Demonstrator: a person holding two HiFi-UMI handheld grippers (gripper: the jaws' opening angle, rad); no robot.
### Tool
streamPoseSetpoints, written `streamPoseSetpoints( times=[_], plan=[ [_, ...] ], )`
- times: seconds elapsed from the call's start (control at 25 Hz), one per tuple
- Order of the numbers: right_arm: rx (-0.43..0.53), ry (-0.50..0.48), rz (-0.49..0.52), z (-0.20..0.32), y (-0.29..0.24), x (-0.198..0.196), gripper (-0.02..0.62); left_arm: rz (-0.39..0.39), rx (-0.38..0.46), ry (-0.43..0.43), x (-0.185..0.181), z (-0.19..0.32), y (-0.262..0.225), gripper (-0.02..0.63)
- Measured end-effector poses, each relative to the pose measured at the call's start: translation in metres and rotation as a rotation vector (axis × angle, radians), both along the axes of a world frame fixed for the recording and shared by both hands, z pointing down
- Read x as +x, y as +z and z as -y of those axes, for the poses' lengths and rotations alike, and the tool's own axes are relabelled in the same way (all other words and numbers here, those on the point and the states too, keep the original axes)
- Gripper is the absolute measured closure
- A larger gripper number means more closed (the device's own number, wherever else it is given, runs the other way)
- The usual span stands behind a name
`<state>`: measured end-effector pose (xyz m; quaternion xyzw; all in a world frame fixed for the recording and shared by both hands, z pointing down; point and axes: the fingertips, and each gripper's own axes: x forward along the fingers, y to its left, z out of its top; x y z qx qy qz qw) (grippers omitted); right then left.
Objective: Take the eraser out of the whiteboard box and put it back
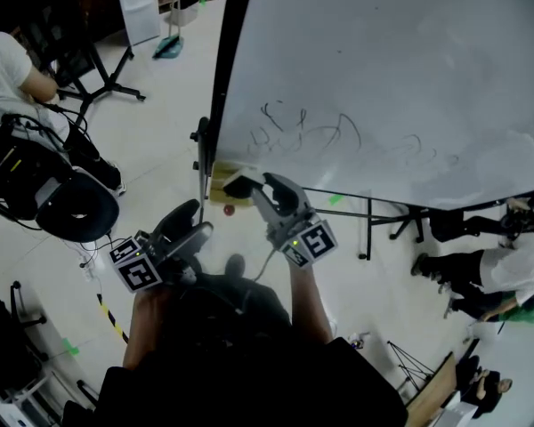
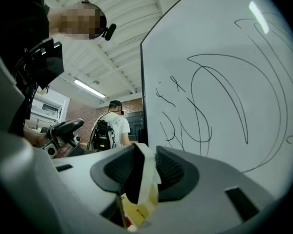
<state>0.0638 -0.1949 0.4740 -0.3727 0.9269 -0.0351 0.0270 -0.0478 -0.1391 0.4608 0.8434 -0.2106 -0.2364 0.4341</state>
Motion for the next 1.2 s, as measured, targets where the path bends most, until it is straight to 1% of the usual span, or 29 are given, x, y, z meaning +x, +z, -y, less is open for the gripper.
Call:
streamPoseSetpoints(
  times=[0.24, 0.64, 0.84, 1.2],
  plan=[
    [0.008, -0.017, -0.051, 0.002, 0.009, -0.005, 0.431, 0.001, -0.005, -0.007, -0.001, 0.001, 0.002, 0.239],
    [-0.006, -0.049, -0.105, 0.001, 0.023, -0.014, 0.431, 0.000, -0.011, -0.018, -0.003, 0.001, 0.004, 0.239],
    [-0.003, -0.062, -0.168, 0.002, 0.033, -0.020, 0.431, 0.002, -0.013, -0.021, -0.003, 0.001, 0.004, 0.239],
    [-0.020, -0.067, -0.189, 0.004, 0.045, -0.022, 0.431, 0.006, -0.017, -0.027, -0.004, 0.002, 0.006, 0.239]
  ],
)
